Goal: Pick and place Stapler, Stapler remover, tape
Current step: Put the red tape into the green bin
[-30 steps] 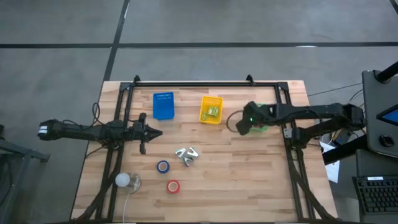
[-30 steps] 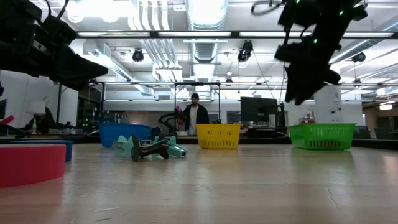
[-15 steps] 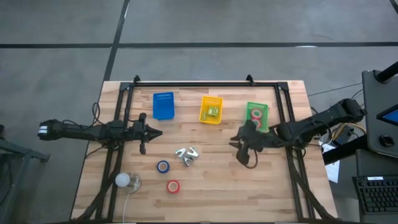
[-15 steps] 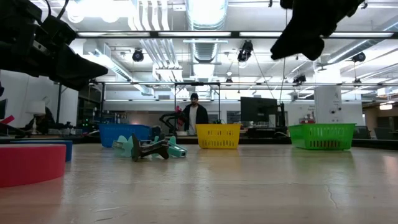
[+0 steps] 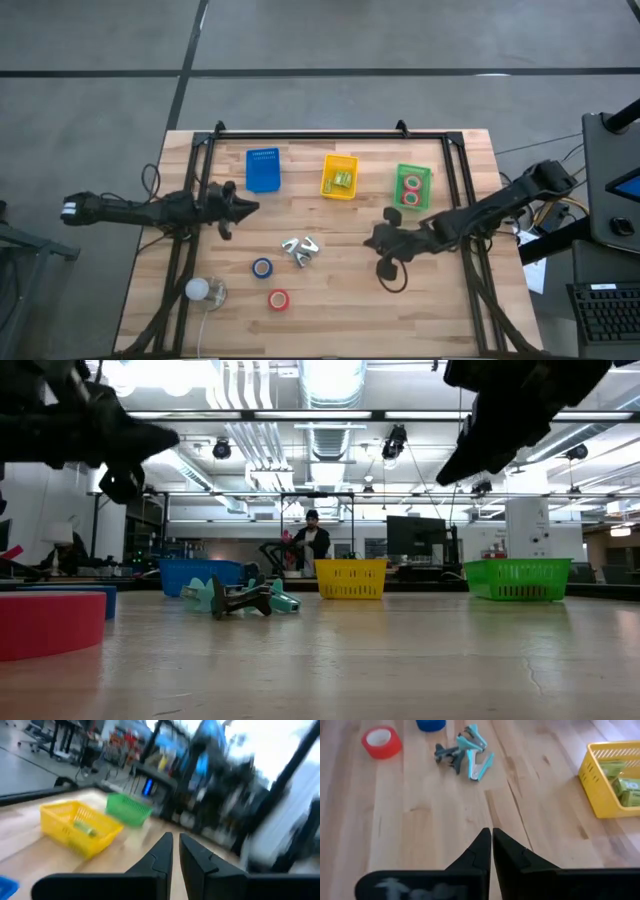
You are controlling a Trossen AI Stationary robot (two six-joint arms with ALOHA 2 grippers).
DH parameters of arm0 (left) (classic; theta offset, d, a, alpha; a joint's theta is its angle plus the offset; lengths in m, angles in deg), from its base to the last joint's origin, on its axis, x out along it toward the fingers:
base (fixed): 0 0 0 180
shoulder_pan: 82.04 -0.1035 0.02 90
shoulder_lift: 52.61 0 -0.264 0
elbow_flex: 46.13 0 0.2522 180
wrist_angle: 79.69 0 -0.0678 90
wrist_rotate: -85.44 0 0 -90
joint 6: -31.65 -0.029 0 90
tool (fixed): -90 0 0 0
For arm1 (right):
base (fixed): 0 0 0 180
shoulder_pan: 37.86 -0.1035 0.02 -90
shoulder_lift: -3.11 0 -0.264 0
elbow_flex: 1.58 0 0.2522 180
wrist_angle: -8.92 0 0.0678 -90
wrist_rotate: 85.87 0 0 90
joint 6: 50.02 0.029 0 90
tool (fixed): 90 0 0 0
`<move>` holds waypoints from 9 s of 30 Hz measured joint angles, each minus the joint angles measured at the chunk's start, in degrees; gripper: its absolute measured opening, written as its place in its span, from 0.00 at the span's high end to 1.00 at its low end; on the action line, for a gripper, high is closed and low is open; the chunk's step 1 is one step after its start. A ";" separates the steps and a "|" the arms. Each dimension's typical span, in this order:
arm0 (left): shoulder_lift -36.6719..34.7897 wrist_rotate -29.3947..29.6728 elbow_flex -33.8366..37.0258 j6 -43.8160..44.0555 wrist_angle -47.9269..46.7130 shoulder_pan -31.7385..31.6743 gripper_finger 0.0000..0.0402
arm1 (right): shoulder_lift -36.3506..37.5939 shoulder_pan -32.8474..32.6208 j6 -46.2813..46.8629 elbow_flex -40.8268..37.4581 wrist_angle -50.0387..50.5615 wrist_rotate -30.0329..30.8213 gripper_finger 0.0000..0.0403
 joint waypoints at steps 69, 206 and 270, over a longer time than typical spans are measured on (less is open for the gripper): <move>80.34 6.73 -58.91 26.72 -40.70 41.11 0.41 | -3.74 0.02 0.02 0.00 -4.38 -0.55 0.97; 83.12 32.82 -69.37 -53.21 13.06 29.82 0.63 | -4.11 11.25 -9.07 -0.11 -48.93 -52.25 0.28; 81.18 40.82 -62.18 -40.69 10.01 32.98 0.49 | -8.93 63.22 -5.69 9.42 42.20 -19.56 0.27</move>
